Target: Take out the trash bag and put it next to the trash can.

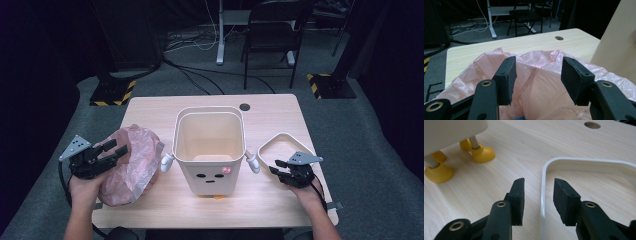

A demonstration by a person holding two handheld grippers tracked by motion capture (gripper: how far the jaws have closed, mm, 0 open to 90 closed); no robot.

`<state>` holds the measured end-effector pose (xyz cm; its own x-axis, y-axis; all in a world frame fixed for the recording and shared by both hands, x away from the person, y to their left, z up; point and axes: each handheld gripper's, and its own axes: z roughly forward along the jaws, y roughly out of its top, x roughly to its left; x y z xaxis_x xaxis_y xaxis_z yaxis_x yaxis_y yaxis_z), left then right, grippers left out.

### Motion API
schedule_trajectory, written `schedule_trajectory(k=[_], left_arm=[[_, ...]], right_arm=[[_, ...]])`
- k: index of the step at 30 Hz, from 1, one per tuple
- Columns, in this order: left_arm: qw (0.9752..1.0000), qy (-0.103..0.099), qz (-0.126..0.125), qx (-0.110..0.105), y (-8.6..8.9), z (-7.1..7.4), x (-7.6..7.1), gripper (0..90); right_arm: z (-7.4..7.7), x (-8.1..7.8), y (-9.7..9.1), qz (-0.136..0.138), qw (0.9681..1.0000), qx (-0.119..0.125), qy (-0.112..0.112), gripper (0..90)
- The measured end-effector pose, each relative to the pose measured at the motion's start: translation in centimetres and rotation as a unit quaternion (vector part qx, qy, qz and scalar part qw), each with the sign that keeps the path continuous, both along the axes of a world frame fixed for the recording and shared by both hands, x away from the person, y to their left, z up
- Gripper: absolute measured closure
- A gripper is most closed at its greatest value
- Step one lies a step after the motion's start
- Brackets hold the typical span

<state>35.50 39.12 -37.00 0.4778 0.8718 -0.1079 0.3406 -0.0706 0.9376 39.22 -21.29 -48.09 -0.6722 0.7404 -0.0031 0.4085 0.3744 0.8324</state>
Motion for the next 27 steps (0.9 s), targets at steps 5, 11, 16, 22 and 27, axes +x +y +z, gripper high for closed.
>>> schedule_trajectory(k=[5, 11, 16, 22, 27], left_arm=[[1.0000, -0.002, -0.004, -0.003, -0.1, -0.2, 0.3, 46.1], [0.9999, -0.013, -0.003, -0.004, -0.3, -0.4, 0.6, 46.3], [0.9997, -0.018, -0.003, -0.014, -0.2, -0.7, 0.6, 46.3], [0.9996, -0.023, -0.005, -0.012, -0.1, -0.6, 0.4, 46.3], [0.9996, -0.025, -0.007, -0.012, -0.4, -0.7, 0.1, 46.3]], right_arm=[[-0.4, 0.2, 0.2, -0.001, 0.9999, -0.012, 0.006, 63.6], [-1.0, 0.3, 0.1, -0.006, 0.9997, -0.020, 0.012, 64.2], [-1.3, 0.5, 0.3, -0.007, 0.9995, -0.023, 0.023, 65.2], [-1.8, 0.9, 1.1, -0.002, 0.9989, -0.034, 0.031, 67.6], [-2.1, 1.1, 1.3, -0.002, 0.9983, -0.047, 0.034, 69.8]])
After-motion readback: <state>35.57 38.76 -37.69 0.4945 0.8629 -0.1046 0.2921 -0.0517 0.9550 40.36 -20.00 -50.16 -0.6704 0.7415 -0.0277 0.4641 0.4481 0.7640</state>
